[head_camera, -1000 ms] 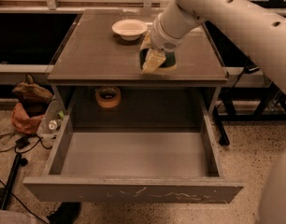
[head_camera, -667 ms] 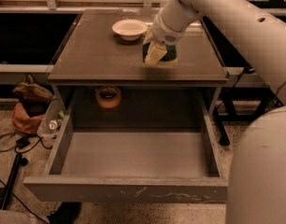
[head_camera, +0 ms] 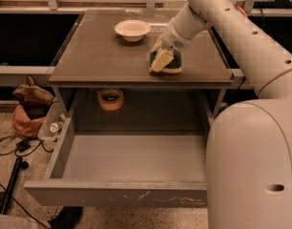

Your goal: Pick sponge from top drawer and place on counter

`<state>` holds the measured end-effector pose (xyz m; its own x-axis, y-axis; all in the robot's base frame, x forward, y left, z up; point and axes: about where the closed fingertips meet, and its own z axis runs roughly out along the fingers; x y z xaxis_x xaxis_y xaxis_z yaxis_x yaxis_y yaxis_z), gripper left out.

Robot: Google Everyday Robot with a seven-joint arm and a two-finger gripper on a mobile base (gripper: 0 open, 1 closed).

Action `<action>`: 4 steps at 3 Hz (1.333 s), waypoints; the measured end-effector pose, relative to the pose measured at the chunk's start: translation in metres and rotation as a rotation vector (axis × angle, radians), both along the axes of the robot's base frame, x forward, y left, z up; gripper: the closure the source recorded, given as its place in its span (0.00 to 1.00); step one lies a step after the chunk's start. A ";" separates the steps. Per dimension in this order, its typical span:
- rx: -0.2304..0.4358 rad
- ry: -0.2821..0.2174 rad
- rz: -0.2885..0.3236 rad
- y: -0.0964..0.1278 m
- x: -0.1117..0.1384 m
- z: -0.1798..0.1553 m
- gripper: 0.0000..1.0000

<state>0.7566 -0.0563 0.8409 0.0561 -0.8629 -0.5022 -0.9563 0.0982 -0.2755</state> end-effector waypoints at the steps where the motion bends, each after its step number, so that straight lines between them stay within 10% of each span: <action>1: 0.034 0.029 0.003 0.000 0.002 -0.008 1.00; 4: 0.034 0.029 0.003 0.000 0.002 -0.008 0.35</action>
Offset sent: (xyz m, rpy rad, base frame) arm 0.0021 0.0000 -0.0084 0.0343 0.0286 0.0029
